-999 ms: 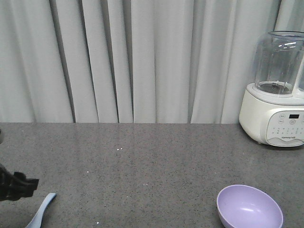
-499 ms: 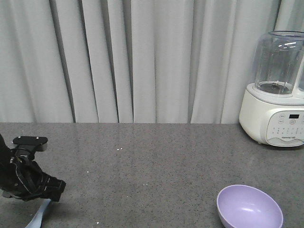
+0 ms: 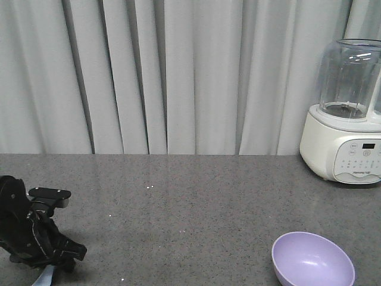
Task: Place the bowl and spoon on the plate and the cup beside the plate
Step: 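Grasp the pale blue spoon handle with the left gripper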
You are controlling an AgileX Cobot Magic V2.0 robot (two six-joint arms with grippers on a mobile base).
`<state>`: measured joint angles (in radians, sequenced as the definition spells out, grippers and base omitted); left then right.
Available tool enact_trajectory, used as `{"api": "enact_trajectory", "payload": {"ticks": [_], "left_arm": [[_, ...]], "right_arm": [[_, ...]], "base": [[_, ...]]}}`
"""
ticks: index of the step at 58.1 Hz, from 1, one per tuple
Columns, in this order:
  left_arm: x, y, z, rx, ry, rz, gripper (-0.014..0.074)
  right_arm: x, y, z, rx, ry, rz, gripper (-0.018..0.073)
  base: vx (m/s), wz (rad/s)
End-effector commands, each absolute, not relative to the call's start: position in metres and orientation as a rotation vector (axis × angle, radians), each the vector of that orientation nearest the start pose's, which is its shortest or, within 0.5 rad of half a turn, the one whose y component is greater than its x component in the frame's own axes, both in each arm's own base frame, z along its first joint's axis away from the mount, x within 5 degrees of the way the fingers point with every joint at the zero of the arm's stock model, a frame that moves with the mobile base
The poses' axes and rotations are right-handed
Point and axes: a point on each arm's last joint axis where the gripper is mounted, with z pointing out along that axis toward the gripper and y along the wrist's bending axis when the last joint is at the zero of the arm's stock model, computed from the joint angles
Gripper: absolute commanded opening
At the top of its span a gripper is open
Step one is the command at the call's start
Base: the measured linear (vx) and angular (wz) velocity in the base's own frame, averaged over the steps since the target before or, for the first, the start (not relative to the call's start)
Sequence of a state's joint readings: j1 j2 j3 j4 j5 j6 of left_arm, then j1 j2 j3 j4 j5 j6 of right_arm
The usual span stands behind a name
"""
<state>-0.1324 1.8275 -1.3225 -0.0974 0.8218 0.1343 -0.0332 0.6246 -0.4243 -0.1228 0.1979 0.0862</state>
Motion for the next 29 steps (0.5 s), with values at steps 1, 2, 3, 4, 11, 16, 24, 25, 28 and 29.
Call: {"api": "enact_trajectory", "payload": {"ticks": [1,2,3,4,11,16,24,25,28,29], "left_arm": [[0.3732,-0.059,0.2376,0.283,2.74,-0.131,0.0414],[0.3729,-0.0589,0.2377,0.283,2.742,-0.131,0.0407],[0.3729,-0.0589,0.2373,0.283,2.746,-0.131,0.0393],[0.3727,-0.0589,0.2373,0.284,2.748,-0.131,0.0383],[0.369,-0.0589,0.2359,0.293,2.789,-0.137,0.0279],[0.3676,-0.0588,0.2355,0.296,2.805,-0.138,0.019],[0.3675,-0.0588,0.2358,0.295,2.804,-0.139,0.0035],[0.3674,-0.0588,0.2363,0.295,2.803,-0.139,0.0011],[0.3674,-0.0588,0.2363,0.294,2.803,-0.139,-0.0008],[0.3674,-0.0588,0.2368,0.294,2.801,-0.139,-0.0008]], "right_arm": [[0.135,-0.0067,0.3028,0.001,1.772,-0.078,0.0463],[0.135,-0.0067,0.3028,0.001,1.772,-0.078,0.0463],[0.135,-0.0067,0.3028,0.001,1.772,-0.078,0.0463],[0.135,-0.0067,0.3028,0.001,1.772,-0.078,0.0463],[0.135,-0.0067,0.3028,0.001,1.772,-0.078,0.0463],[0.135,-0.0067,0.3028,0.001,1.772,-0.078,0.0463],[0.135,-0.0067,0.3027,0.008,1.773,-0.073,0.0456],[0.135,-0.0067,0.3027,0.008,1.773,-0.073,0.0455],[0.1349,-0.0067,0.3021,0.009,1.779,-0.072,0.0449],[0.1349,-0.0067,0.3019,0.009,1.782,-0.073,0.0447]], "base": [[0.0,0.0],[0.0,0.0],[0.0,0.0],[0.0,0.0],[0.0,0.0],[0.0,0.0],[0.0,0.0],[0.0,0.0],[0.0,0.0],[0.0,0.0]]}}
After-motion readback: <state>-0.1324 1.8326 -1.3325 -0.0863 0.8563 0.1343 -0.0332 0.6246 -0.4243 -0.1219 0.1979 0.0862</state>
